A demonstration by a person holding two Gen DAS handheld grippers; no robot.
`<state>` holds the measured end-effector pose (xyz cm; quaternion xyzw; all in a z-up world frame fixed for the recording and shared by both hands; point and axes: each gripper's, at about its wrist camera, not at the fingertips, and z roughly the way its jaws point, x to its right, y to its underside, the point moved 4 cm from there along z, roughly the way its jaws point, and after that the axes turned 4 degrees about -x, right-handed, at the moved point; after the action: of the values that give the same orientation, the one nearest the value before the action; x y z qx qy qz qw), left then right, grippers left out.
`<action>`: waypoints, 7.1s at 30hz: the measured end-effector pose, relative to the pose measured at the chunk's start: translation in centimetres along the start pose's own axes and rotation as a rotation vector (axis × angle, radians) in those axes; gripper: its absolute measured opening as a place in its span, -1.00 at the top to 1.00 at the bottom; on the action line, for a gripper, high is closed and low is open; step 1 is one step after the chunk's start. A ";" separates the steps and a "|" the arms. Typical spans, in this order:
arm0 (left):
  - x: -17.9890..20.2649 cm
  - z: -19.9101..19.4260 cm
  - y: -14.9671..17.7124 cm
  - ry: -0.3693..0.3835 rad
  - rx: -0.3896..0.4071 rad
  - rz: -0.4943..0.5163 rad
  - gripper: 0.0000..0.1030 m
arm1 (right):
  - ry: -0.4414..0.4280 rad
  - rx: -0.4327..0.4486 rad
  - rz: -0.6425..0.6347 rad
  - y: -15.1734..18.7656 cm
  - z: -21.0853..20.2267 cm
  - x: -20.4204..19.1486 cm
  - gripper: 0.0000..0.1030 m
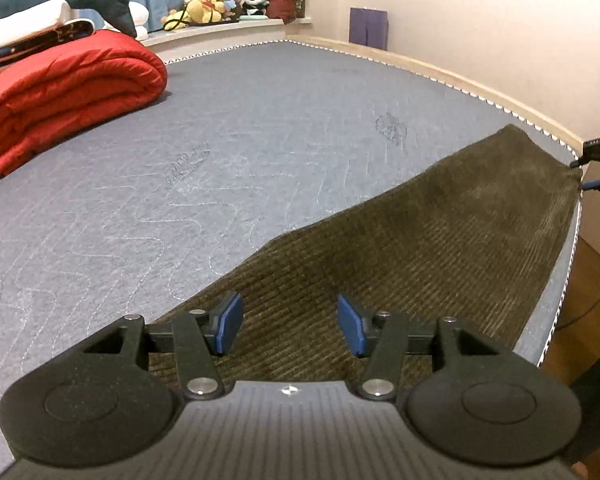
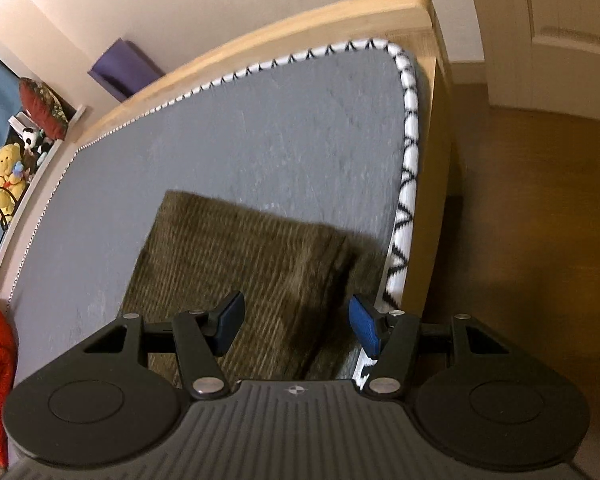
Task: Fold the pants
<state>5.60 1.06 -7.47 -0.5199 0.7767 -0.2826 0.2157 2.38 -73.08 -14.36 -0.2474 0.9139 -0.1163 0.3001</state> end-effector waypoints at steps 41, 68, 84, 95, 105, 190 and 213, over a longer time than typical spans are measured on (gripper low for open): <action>0.8 0.4 0.5 -0.016 -0.013 0.075 -0.30 | -0.024 0.071 0.072 0.6 0.2 0.3 0.71; -1.3 3.2 0.2 0.072 -0.064 -0.124 -0.28 | -0.785 -0.214 -1.649 42.8 -12.9 -21.5 0.32; -1.6 10.5 -2.2 0.200 -0.109 -0.504 -0.33 | -0.786 -0.328 -1.786 46.9 -12.0 -21.5 0.31; -1.7 6.7 -5.9 0.104 0.124 -0.326 0.68 | -1.013 -0.156 -1.813 45.3 -17.2 -20.8 0.75; -2.4 6.0 -6.0 -0.044 0.178 -0.308 -0.05 | -0.871 -0.241 -1.817 46.1 -15.4 -21.0 0.54; -6.1 -1.0 -1.4 0.227 0.073 -0.339 0.57 | -0.731 0.216 -2.039 55.1 -25.4 -23.0 0.29; -27.0 -2.4 11.8 0.100 -0.193 -0.872 -0.89 | -0.611 -0.632 -1.009 48.3 -9.4 -34.0 -0.45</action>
<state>5.90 30.23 -12.41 -0.8022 0.5172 -0.2981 -0.0107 1.96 -13.67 -7.68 -0.7424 0.5501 0.1061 0.3675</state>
